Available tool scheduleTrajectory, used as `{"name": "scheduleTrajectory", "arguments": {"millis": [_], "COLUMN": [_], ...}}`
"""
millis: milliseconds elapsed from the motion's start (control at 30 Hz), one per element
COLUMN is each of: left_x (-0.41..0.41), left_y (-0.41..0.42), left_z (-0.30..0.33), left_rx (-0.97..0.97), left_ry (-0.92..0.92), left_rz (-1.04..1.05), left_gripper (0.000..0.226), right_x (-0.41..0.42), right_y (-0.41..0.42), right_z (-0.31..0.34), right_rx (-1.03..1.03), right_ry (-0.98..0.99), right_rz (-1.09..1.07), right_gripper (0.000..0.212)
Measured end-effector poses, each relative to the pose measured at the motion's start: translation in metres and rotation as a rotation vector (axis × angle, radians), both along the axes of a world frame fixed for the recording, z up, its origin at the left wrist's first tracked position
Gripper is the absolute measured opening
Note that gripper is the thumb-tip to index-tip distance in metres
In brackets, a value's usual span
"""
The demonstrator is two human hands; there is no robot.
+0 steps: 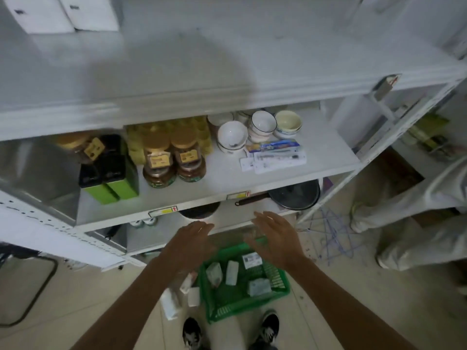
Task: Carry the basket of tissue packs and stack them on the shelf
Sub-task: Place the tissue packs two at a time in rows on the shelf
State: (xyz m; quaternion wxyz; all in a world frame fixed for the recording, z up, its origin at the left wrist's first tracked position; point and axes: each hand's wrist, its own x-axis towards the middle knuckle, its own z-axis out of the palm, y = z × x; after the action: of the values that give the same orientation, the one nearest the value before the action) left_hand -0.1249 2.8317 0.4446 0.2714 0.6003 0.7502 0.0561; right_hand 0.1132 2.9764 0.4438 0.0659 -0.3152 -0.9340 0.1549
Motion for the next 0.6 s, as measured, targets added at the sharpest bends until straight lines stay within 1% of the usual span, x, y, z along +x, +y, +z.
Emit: {"name": "scheduleTrajectory", "arguments": {"millis": [67, 133, 233, 267, 300, 333, 367, 400, 433, 533, 600], "left_x": [0.013, 0.035, 0.068, 0.075, 0.080, 0.084, 0.089, 0.096, 0.103, 0.119, 0.121], "left_y": [-0.002, -0.005, -0.003, 0.001, 0.006, 0.011, 0.012, 0.015, 0.020, 0.032, 0.039], "left_z": [-0.027, -0.050, -0.084, -0.099, -0.117, -0.138, -0.165, -0.183, -0.196, -0.243, -0.291], "left_rx": [-0.186, -0.315, -0.414, -0.434, -0.463, -0.481, -0.488, -0.494, -0.519, -0.556, -0.531], "left_ry": [-0.004, -0.037, -0.120, -0.141, -0.159, -0.174, -0.197, -0.211, -0.231, -0.247, -0.249], "left_rz": [0.052, 0.058, 0.110, 0.142, 0.158, 0.172, 0.202, 0.216, 0.218, 0.216, 0.221], "left_gripper": [0.073, 0.068, 0.061, 0.062, 0.065, 0.072, 0.081, 0.088, 0.089, 0.065, 0.062], "right_x": [0.027, 0.055, 0.089, 0.096, 0.102, 0.108, 0.113, 0.116, 0.117, 0.115, 0.112], "right_y": [0.001, 0.003, 0.013, 0.018, 0.023, 0.026, 0.027, 0.028, 0.029, 0.033, 0.036], "right_z": [-0.023, -0.043, -0.074, -0.086, -0.099, -0.112, -0.126, -0.140, -0.156, -0.211, -0.254], "right_rx": [-0.066, -0.133, -0.214, -0.242, -0.278, -0.312, -0.352, -0.397, -0.432, -0.493, -0.522], "right_ry": [-0.077, -0.179, -0.319, -0.361, -0.398, -0.433, -0.473, -0.502, -0.526, -0.585, -0.592], "right_rz": [-0.013, -0.049, -0.101, -0.104, -0.106, -0.093, -0.072, -0.074, -0.082, -0.041, -0.023], "right_gripper": [0.070, 0.074, 0.074, 0.080, 0.091, 0.104, 0.111, 0.108, 0.101, 0.090, 0.087]}}
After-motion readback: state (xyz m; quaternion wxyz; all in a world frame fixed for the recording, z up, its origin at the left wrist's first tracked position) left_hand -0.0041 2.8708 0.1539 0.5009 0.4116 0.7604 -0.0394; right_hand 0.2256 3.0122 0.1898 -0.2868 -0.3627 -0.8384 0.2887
